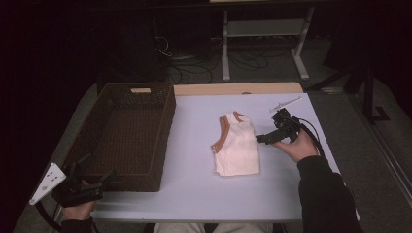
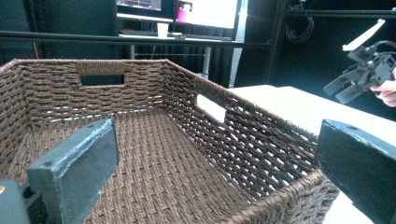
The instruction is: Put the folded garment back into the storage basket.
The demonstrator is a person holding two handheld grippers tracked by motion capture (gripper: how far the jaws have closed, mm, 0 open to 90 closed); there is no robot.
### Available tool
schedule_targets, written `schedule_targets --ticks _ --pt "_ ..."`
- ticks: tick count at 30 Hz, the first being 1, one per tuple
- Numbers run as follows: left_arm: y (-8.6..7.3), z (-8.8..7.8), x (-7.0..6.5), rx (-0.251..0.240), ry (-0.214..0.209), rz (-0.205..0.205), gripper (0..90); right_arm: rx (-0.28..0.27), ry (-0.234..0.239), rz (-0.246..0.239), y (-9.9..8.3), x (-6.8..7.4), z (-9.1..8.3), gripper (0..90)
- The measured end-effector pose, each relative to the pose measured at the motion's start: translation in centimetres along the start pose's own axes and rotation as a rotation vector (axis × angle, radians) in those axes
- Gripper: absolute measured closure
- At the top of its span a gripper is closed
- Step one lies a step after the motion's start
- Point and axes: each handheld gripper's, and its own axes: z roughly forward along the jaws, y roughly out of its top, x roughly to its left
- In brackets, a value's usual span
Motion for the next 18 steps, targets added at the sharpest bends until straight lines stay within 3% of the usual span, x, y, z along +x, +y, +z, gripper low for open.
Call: schedule_targets --ticks 18 --pt "0.0 0.1 -0.1 -0.004 -0.012 0.008 0.0 0.044 0.036 0.012 -1.0 1.0 3.0 0.0"
